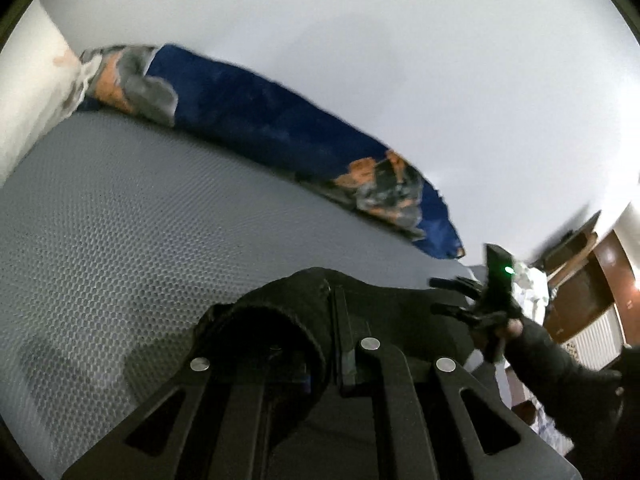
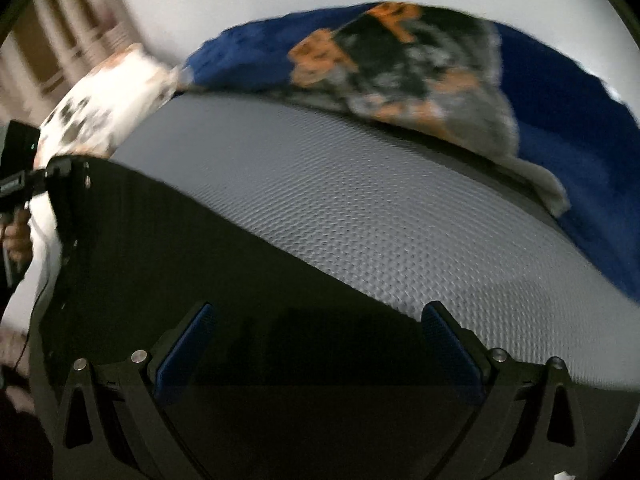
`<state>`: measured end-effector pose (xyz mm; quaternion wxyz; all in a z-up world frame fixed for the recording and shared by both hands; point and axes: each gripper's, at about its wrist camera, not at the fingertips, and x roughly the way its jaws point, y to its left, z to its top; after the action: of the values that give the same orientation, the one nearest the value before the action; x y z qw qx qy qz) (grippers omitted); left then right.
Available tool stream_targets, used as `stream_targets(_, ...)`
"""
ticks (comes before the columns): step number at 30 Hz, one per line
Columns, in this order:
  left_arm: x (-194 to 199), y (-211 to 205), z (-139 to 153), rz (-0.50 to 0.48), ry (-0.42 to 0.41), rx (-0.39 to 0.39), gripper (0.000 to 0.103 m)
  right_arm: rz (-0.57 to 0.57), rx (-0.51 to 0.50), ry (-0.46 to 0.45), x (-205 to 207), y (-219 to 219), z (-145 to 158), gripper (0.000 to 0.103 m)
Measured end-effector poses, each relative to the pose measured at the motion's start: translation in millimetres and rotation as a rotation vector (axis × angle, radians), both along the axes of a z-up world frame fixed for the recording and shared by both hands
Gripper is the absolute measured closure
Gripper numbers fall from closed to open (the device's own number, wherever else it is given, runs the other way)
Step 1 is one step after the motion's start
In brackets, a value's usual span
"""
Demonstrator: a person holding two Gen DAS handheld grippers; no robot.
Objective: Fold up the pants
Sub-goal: 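Lift the waistband with both tools and lay one trouser leg over the other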
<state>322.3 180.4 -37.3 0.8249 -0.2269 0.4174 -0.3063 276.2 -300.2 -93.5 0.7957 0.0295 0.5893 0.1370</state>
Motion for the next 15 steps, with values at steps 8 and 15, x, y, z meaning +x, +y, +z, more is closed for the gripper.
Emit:
stream_targets(8, -21.7, 4.2, 16.5, 0.031, -0.040, -0.007, 0.096, 0.221, 0.082, 0.103, 32.1, -3.2, -21.9, 0.027)
stream_targets(15, -16.0, 0.5, 20.1, 0.065, -0.029, 0.032, 0.096, 0.356, 0.178, 0.183, 46.0, -1.9, -36.3, 0.036)
